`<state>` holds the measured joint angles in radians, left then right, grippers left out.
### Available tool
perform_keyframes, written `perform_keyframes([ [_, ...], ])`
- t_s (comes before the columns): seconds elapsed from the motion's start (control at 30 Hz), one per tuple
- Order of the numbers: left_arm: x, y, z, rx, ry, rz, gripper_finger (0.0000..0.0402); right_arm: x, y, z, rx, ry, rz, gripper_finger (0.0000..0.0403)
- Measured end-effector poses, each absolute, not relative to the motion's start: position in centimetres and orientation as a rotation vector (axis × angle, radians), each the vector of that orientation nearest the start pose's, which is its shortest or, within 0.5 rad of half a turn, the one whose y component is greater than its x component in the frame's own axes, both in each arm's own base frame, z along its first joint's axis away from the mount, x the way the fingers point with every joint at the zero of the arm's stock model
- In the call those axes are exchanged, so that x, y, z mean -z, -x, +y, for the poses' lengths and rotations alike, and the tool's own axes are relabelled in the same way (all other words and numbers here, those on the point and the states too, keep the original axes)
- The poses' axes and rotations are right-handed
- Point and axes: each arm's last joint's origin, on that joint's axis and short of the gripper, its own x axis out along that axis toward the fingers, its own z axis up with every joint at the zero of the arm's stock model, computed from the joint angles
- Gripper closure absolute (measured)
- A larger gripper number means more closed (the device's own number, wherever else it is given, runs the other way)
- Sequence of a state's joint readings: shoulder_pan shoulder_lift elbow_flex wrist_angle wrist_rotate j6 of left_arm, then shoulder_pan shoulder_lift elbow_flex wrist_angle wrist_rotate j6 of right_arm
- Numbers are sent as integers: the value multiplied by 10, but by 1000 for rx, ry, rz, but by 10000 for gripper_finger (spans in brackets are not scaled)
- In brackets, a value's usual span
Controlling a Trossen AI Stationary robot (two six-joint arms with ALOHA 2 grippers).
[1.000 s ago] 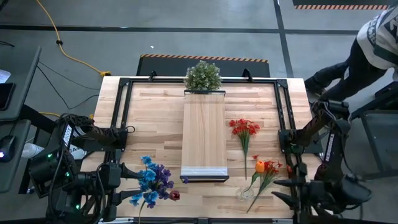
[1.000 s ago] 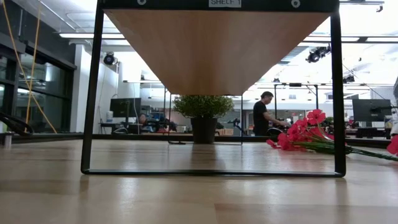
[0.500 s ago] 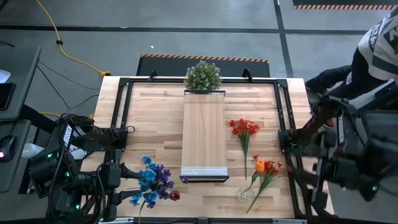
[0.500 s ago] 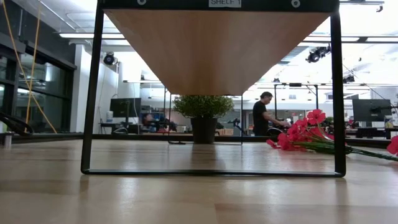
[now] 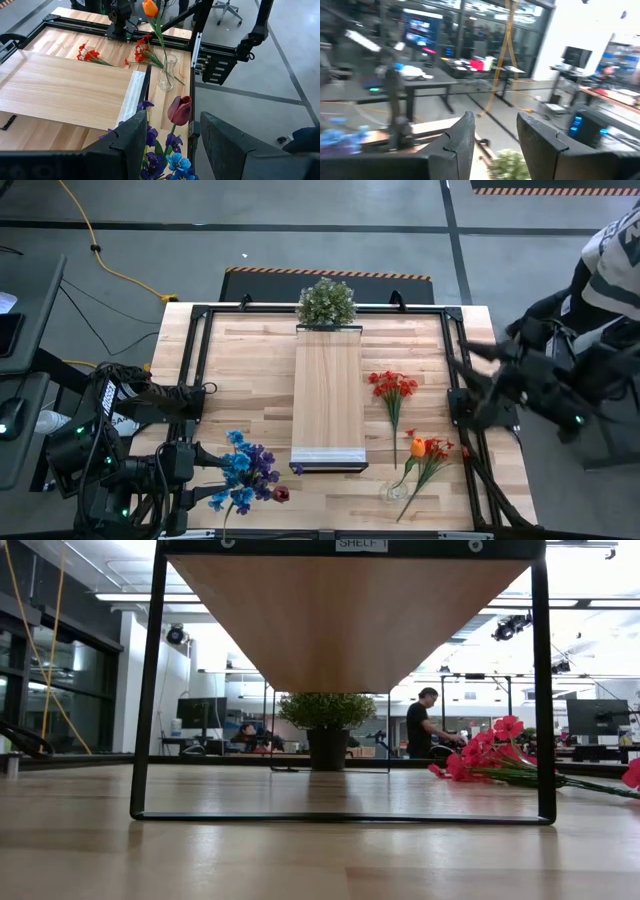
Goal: Pick and place flowers into a vace then onto a shelf
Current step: Put the top red flowers into the right transparent vase
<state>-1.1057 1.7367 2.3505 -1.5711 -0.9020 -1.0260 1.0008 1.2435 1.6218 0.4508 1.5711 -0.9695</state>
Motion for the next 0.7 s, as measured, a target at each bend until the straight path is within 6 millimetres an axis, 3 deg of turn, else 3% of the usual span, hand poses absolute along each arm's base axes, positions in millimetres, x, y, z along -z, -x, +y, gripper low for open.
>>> perform_keyframes([
  [0.2, -484, -145, -239, -87, 192, 527, 186, -556, -126, 102, 707, 118, 43, 265],
  [0.4, -482, -146, -240, -89, 187, 529, 186, -557, -111, 63, 829, 31, 14, 265],
  [0.7, -477, -147, -243, -104, 194, 539, 186, -532, -83, 26, 924, -69, -34, 265],
])
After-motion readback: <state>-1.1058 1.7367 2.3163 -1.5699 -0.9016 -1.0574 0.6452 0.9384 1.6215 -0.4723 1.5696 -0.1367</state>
